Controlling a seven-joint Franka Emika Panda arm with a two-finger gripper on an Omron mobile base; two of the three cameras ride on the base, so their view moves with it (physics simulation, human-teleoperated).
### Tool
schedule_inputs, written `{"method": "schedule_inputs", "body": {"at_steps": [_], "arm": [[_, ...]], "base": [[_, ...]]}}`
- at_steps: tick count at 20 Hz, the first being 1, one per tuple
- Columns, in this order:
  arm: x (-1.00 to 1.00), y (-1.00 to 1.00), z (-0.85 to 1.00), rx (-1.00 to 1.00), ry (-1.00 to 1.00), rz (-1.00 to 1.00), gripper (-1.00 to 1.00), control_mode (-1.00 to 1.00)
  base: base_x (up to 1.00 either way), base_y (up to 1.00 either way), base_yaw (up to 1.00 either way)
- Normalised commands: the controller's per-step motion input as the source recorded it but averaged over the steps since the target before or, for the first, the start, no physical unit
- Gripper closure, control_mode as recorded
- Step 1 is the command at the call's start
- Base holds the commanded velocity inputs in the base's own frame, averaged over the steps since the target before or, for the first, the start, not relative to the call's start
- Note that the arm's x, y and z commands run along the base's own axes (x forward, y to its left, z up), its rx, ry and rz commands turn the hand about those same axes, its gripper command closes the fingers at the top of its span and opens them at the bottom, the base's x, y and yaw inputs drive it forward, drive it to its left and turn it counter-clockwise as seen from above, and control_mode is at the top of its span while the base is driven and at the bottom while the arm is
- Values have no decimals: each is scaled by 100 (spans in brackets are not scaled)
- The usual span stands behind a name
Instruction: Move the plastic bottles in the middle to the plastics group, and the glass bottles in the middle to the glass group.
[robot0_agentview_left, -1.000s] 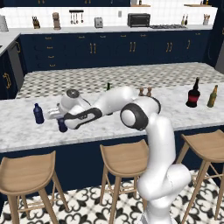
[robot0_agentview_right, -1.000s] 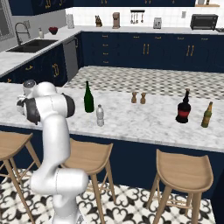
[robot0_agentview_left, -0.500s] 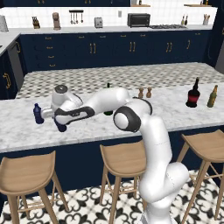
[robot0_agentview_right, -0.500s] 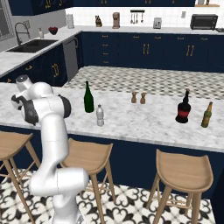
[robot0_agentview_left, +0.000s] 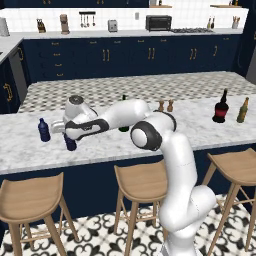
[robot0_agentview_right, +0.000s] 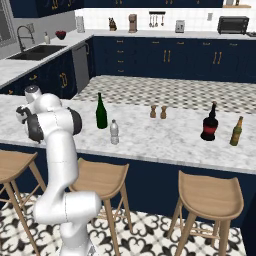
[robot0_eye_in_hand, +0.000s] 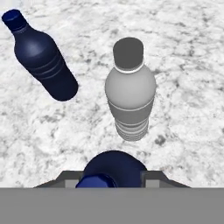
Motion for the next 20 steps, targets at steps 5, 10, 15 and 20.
{"method": "schedule_inputs", "body": {"at_steps": [5, 10, 15, 20], "arm": [[5, -4, -43, 11, 0, 0, -100, -100], [7, 2, 3, 1, -1, 1, -100, -100], [-5, 0, 47, 0, 0, 7, -100, -100], [-38, -44, 28, 0, 0, 5, -100, -100]], "base": [[0, 0, 0], [0, 0, 0], [0, 0, 0], [0, 0, 0]]}}
